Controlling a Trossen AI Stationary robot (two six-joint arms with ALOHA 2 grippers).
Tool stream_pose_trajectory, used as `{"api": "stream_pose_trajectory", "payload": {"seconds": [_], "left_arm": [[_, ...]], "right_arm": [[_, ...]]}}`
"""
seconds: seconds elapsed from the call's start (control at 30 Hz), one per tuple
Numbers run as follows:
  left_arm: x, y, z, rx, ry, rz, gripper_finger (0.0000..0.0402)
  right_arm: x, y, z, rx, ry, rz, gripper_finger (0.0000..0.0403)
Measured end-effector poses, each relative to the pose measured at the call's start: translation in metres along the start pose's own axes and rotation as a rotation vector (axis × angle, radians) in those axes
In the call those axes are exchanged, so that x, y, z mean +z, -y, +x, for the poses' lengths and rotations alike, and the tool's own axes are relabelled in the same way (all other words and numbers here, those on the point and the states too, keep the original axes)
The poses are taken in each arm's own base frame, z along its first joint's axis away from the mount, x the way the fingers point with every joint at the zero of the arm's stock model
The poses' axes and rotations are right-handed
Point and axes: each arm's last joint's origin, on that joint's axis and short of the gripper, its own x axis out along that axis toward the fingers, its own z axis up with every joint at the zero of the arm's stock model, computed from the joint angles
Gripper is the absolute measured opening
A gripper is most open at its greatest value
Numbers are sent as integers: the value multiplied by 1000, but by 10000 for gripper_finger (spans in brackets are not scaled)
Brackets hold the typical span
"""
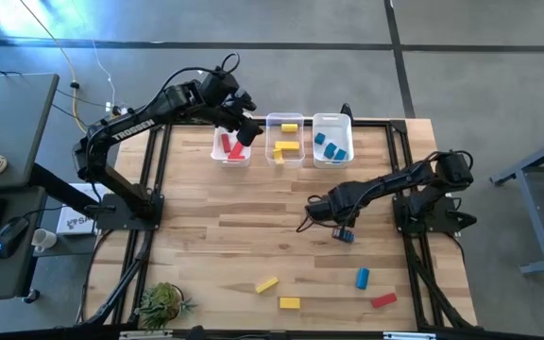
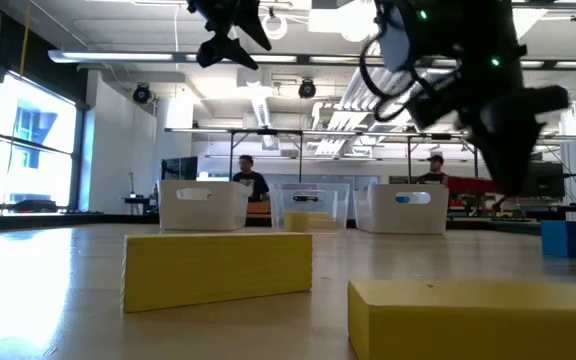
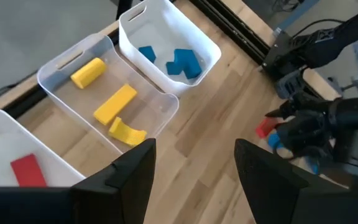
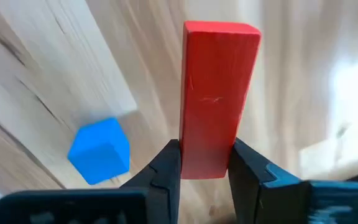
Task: Sort & place blocks by color
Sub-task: Put the red block into the left white bin
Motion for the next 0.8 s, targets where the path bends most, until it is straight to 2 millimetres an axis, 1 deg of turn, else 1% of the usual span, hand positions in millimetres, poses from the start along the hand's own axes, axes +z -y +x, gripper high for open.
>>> {"api": "stream_pose_trajectory", "payload": {"seconds": [0.23,0.33,0.43,0.57,0.7,0.8], "left_arm": [[0,1,0,-12,-5,-67,205],[0,4,7,-19,-11,-82,205],[-1,8,13,-30,-16,-86,205],[-3,17,30,-49,-34,-66,205],[-6,26,46,-71,-53,-43,205],[-9,30,61,-75,-76,-34,205]], "right_arm": [[21,0,-46,-61,219,-62,76],[27,1,-65,-111,309,-88,76],[32,5,-80,-156,372,-125,76],[38,12,-89,-191,410,-172,76],[42,21,-87,-253,407,-217,76],[44,26,-86,-297,404,-240,76]]}}
